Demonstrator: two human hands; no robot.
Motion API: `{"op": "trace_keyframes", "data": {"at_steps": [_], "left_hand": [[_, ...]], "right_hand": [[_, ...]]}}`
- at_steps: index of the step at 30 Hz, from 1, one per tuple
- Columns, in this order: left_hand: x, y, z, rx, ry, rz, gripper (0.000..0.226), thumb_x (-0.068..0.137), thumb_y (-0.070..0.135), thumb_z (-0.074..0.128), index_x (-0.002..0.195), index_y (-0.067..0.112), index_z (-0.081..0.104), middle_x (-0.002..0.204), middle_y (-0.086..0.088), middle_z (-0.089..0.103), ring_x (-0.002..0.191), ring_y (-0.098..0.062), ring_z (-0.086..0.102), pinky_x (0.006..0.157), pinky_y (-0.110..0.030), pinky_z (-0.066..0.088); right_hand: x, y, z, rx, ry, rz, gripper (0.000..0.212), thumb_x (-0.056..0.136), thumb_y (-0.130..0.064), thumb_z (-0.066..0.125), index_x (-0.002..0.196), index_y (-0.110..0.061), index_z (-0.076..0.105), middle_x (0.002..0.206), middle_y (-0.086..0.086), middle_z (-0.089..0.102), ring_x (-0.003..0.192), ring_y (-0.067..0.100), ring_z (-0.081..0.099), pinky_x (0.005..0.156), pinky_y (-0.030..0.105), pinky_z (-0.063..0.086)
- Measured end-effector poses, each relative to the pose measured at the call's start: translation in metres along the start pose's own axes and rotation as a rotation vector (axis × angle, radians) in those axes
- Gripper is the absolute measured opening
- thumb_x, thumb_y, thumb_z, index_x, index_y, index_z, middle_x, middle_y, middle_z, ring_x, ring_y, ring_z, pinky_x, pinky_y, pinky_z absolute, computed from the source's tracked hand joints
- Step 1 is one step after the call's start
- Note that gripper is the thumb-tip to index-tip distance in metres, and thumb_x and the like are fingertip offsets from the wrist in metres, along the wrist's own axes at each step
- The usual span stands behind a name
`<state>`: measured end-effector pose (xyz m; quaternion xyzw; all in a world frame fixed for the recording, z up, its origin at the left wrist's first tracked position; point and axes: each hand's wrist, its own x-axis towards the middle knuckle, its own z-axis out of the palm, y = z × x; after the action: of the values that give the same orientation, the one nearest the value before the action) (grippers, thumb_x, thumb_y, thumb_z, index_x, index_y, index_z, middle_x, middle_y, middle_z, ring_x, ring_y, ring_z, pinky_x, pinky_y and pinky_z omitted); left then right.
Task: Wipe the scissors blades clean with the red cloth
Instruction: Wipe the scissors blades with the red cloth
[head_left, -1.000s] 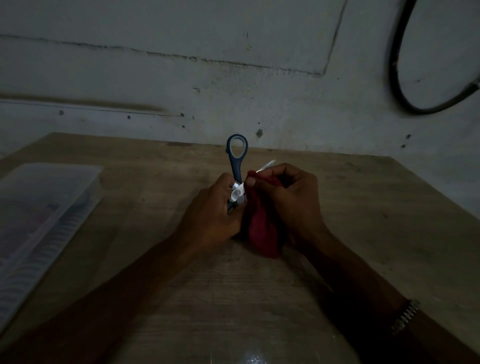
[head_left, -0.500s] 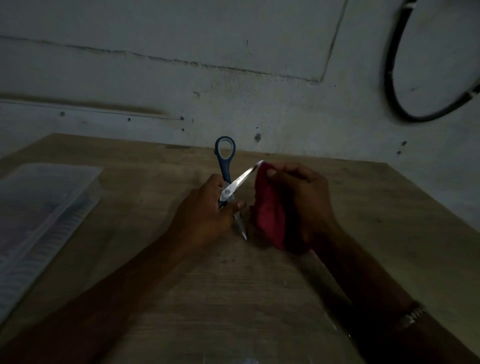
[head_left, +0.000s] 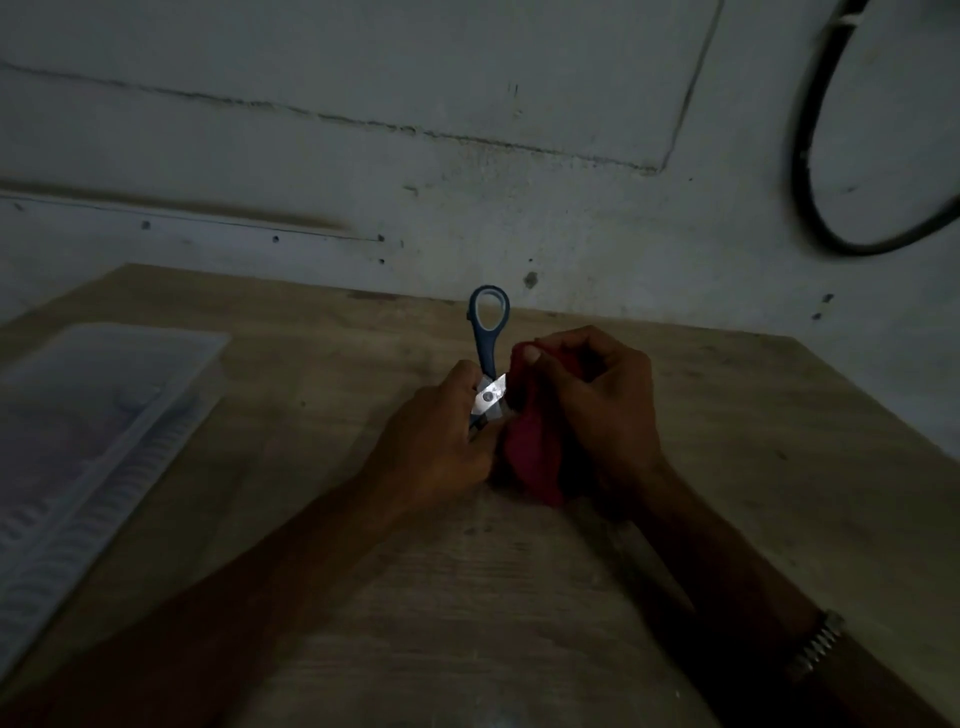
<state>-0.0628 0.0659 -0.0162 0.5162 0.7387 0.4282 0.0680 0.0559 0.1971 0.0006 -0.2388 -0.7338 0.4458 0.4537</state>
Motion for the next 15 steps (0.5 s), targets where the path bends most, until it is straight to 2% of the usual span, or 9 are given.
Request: {"op": "trace_keyframes", "data": {"at_steps": [2,6,7,9,12,15], "left_hand": [[0.000,0.002,0.000,0.026,-0.008,-0.010,0.028,0.090,0.024,0.072,0.109,0.020,0.053,0.091,0.006,0.070,0.073,-0.012,0.067,0.060,-0.034,0.054],[0.001,0.008,0.001,0.014,0.004,-0.031,0.029,0.091,0.034,0.074,0.110,0.024,0.055,0.092,0.013,0.066,0.075,-0.002,0.063,0.058,-0.019,0.042],[0.000,0.009,0.001,0.012,0.003,-0.035,0.028,0.091,0.034,0.074,0.109,0.024,0.055,0.091,0.014,0.065,0.076,-0.002,0.063,0.058,-0.020,0.042],[-0.001,0.007,0.001,-0.017,0.006,-0.032,0.025,0.090,0.028,0.074,0.108,0.023,0.057,0.093,0.012,0.069,0.080,-0.007,0.068,0.062,-0.029,0.052],[-0.003,0.003,0.000,-0.054,0.009,-0.024,0.024,0.091,0.019,0.072,0.110,0.022,0.058,0.098,0.010,0.072,0.088,-0.009,0.070,0.073,-0.035,0.058],[-0.003,0.001,0.000,-0.075,-0.005,-0.020,0.026,0.090,0.018,0.072,0.110,0.024,0.057,0.099,0.008,0.072,0.091,-0.011,0.070,0.079,-0.044,0.060]], "right_hand": [[0.006,-0.003,-0.006,0.001,0.037,0.018,0.011,0.089,-0.028,0.082,0.097,-0.020,0.079,0.091,-0.002,0.081,0.088,0.017,0.079,0.082,0.052,0.064],[0.012,-0.009,-0.025,0.029,0.195,0.035,0.012,0.092,-0.024,0.079,0.102,-0.018,0.078,0.093,-0.008,0.080,0.088,0.005,0.076,0.087,0.043,0.064],[0.009,-0.011,-0.028,0.044,0.189,0.020,0.012,0.094,-0.023,0.078,0.104,-0.016,0.078,0.093,-0.007,0.080,0.089,0.006,0.076,0.087,0.040,0.064],[-0.003,-0.016,-0.022,0.075,0.061,-0.015,0.012,0.096,-0.019,0.075,0.106,-0.013,0.077,0.094,-0.002,0.080,0.089,0.012,0.078,0.084,0.038,0.065],[-0.020,-0.016,0.004,-0.081,-0.132,-0.075,0.011,0.093,-0.018,0.079,0.104,-0.015,0.080,0.094,-0.005,0.081,0.088,0.007,0.077,0.084,0.035,0.064],[-0.020,-0.011,0.012,-0.094,-0.078,-0.057,0.013,0.087,-0.017,0.084,0.100,-0.018,0.083,0.093,-0.009,0.081,0.086,0.002,0.076,0.085,0.033,0.064]]}}
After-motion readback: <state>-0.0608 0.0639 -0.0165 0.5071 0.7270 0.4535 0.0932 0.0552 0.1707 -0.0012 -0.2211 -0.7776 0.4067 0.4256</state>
